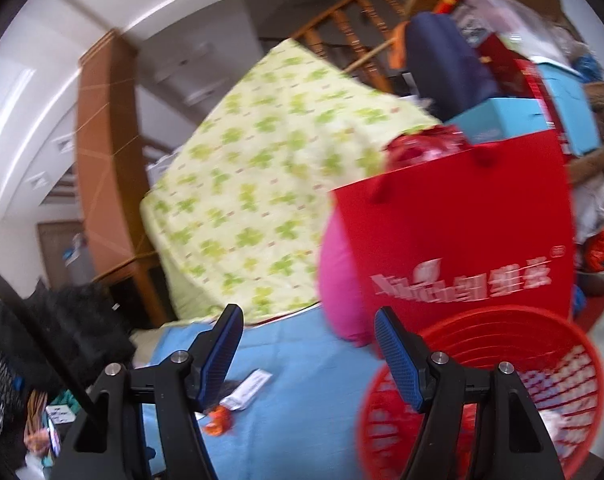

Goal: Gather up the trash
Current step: 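Move both open tools back over the remaining items on the bed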

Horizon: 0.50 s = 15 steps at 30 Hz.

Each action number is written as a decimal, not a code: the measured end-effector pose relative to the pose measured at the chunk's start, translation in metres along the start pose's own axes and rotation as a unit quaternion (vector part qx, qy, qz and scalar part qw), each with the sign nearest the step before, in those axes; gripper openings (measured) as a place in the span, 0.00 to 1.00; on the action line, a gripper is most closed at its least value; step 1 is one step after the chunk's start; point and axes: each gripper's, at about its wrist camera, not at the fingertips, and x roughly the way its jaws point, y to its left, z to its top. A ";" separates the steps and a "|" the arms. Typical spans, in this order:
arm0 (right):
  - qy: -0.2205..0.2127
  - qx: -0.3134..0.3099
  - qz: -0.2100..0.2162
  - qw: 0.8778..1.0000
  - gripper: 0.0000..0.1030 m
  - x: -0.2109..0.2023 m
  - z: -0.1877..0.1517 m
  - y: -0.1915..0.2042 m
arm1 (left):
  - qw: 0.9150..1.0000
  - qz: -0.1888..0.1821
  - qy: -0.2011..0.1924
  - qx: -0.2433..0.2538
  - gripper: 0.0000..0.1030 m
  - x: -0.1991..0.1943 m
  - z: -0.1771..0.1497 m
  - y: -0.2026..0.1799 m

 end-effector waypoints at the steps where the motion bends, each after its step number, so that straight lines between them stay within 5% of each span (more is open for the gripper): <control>1: 0.013 -0.004 0.010 1.000 0.70 0.007 -0.005 0.011 | 1.000 0.008 -0.001 -0.008 0.59 0.000 -0.002 0.010; 15: 0.159 -0.027 0.032 0.986 0.70 0.079 -0.065 0.069 | 0.995 0.040 0.026 -0.086 0.59 0.009 -0.013 0.072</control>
